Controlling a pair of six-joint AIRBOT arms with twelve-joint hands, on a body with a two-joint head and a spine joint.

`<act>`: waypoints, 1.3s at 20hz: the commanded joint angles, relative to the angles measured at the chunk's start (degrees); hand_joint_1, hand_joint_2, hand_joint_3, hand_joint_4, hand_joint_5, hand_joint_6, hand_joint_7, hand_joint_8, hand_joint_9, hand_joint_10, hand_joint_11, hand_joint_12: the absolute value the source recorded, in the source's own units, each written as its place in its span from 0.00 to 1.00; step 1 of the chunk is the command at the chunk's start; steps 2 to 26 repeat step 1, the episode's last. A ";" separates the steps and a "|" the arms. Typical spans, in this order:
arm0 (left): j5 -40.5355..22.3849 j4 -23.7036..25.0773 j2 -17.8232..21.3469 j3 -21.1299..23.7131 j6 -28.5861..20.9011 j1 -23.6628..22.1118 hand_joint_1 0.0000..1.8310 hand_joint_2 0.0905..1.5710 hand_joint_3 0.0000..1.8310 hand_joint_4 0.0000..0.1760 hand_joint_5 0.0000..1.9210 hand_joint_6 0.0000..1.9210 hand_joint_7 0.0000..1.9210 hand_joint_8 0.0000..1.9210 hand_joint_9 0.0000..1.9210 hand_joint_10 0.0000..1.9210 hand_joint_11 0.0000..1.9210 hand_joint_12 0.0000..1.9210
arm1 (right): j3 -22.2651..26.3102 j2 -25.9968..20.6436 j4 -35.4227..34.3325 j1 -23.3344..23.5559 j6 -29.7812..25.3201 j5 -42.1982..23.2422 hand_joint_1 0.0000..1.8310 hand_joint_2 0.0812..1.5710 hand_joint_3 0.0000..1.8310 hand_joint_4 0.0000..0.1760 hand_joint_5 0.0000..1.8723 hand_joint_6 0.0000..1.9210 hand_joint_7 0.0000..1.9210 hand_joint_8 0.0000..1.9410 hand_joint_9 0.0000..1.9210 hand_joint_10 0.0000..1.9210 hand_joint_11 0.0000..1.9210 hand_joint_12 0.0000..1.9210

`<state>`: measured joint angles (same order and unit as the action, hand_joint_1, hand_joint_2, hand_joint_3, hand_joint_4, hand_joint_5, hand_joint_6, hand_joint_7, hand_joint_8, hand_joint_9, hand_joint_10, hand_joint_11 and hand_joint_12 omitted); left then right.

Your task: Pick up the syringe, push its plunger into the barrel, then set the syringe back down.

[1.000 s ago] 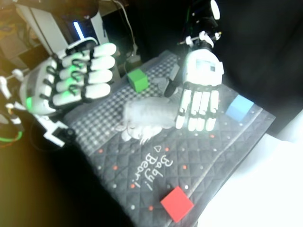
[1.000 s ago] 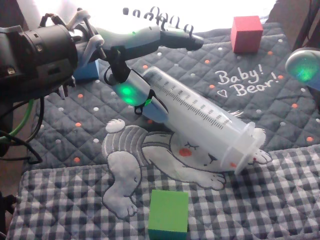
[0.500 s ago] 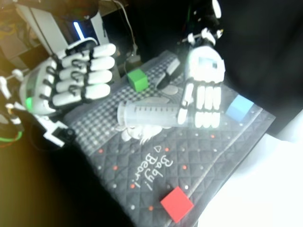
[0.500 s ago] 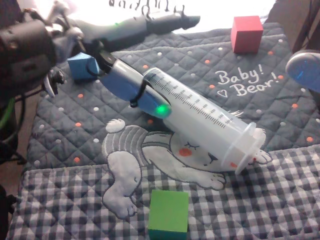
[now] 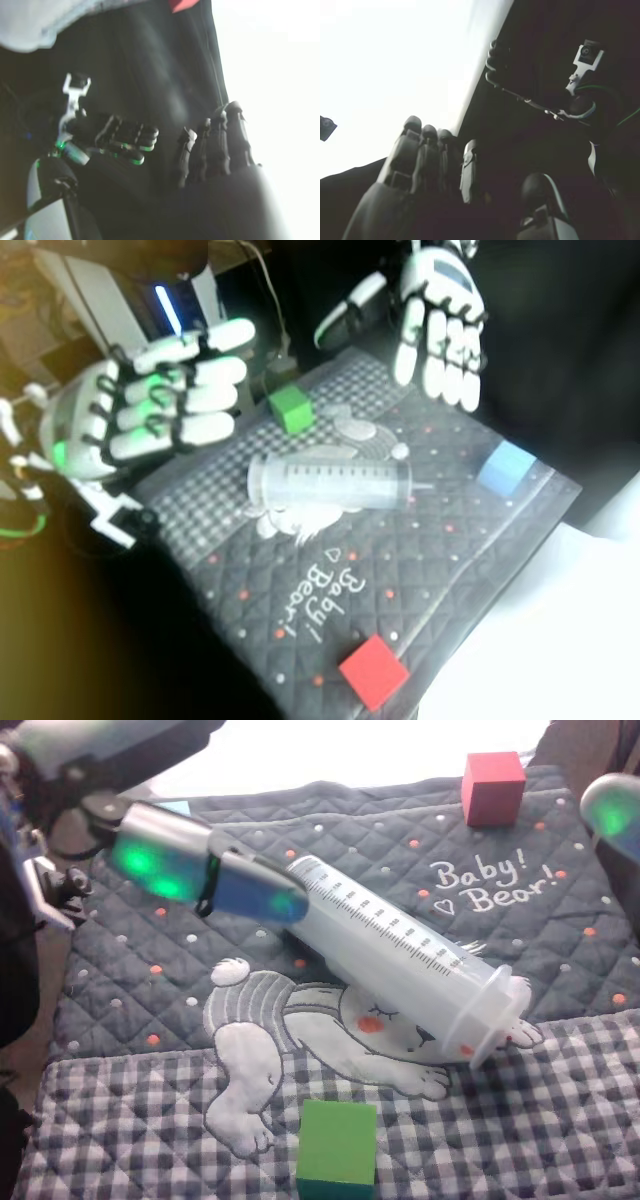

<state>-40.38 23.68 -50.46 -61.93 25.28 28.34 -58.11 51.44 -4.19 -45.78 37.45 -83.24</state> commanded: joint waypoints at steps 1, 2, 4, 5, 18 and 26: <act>-10.10 -2.97 0.80 0.58 -0.32 -0.13 0.35 0.51 0.01 0.22 0.00 0.00 0.00 0.00 0.00 0.00 0.00 0.00 | 0.03 -0.63 -0.66 0.87 -0.11 -7.03 0.09 0.76 0.00 0.73 0.10 0.00 0.04 0.00 0.01 0.00 0.02 0.00; -10.10 -2.97 0.80 0.58 -0.32 -0.13 0.35 0.51 0.01 0.22 0.00 0.00 0.00 0.00 0.00 0.00 0.00 0.00 | 0.03 -0.63 -0.66 0.87 -0.11 -7.03 0.09 0.76 0.00 0.73 0.10 0.00 0.04 0.00 0.01 0.00 0.02 0.00; -10.10 -2.97 0.80 0.58 -0.32 -0.13 0.35 0.51 0.01 0.22 0.00 0.00 0.00 0.00 0.00 0.00 0.00 0.00 | 0.03 -0.63 -0.66 0.87 -0.11 -7.03 0.09 0.76 0.00 0.73 0.10 0.00 0.04 0.00 0.01 0.00 0.02 0.00; -10.10 -2.97 0.80 0.58 -0.32 -0.13 0.35 0.51 0.01 0.22 0.00 0.00 0.00 0.00 0.00 0.00 0.00 0.00 | 0.03 -0.63 -0.66 0.87 -0.11 -7.03 0.09 0.76 0.00 0.73 0.10 0.00 0.04 0.00 0.01 0.00 0.02 0.00; -10.10 -2.97 0.80 0.58 -0.32 -0.13 0.35 0.51 0.01 0.22 0.00 0.00 0.00 0.00 0.00 0.00 0.00 0.00 | 0.03 -0.63 -0.66 0.87 -0.11 -7.03 0.09 0.76 0.00 0.73 0.10 0.00 0.04 0.00 0.01 0.00 0.02 0.00; -10.10 -2.97 0.80 0.58 -0.32 -0.13 0.35 0.51 0.01 0.22 0.00 0.00 0.00 0.00 0.00 0.00 0.00 0.00 | 0.03 -0.63 -0.66 0.87 -0.11 -7.03 0.09 0.76 0.00 0.73 0.10 0.00 0.04 0.00 0.01 0.00 0.02 0.00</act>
